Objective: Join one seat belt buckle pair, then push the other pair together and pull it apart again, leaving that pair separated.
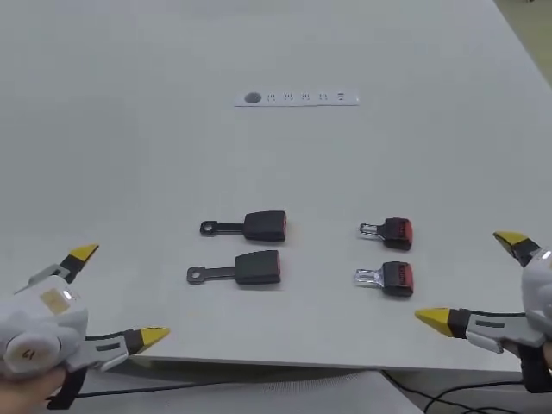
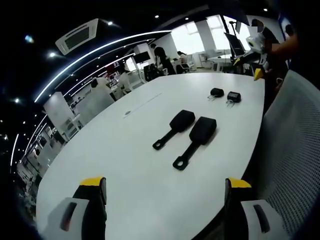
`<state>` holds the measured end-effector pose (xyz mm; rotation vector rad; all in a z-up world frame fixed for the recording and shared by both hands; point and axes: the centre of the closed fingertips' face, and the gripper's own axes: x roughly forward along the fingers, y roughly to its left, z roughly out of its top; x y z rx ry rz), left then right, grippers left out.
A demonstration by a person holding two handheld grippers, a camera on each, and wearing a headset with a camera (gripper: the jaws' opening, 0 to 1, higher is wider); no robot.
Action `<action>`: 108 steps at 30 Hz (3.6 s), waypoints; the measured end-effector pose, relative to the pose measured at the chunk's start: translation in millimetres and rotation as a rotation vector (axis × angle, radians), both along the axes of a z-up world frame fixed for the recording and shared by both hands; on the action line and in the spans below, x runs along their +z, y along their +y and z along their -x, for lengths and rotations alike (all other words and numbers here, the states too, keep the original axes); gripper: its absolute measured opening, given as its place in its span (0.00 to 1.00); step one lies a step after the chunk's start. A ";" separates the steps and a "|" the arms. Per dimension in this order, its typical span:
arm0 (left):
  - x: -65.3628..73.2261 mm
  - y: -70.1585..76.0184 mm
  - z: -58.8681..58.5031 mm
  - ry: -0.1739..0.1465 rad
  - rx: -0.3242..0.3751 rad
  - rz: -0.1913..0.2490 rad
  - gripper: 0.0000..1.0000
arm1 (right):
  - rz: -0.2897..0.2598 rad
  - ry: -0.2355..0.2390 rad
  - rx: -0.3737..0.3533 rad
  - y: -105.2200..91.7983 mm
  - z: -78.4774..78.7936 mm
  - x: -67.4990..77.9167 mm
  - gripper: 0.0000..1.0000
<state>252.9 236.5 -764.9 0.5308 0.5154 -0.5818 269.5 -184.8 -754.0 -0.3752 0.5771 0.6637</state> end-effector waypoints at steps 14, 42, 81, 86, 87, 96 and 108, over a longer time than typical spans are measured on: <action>-0.9 -0.2 -0.4 0.004 -0.004 -0.001 1.00 | 0.010 0.011 -0.006 -0.4 -2.3 -3.6 0.96; 1.5 -5.8 5.3 0.078 -0.030 -0.007 0.98 | 0.064 0.106 0.041 1.5 4.6 -6.3 0.80; -51.8 -95.2 -45.2 0.311 -0.327 -0.050 0.65 | 0.257 0.201 0.451 53.6 -10.2 -45.8 0.50; -58.5 -114.7 -53.4 0.340 -0.378 -0.058 0.61 | 0.281 0.212 0.493 55.7 -15.6 -54.3 0.47; -58.9 -117.9 -54.5 0.346 -0.385 -0.054 0.60 | 0.285 0.216 0.497 55.4 -16.7 -55.1 0.46; -70.1 -140.9 -60.9 0.393 -0.494 -0.084 0.46 | 0.317 0.260 0.549 49.4 -24.0 -74.6 0.43; -84.6 -148.9 -58.0 0.419 -0.624 -0.217 0.38 | 0.341 0.312 0.596 49.2 -27.8 -91.3 0.40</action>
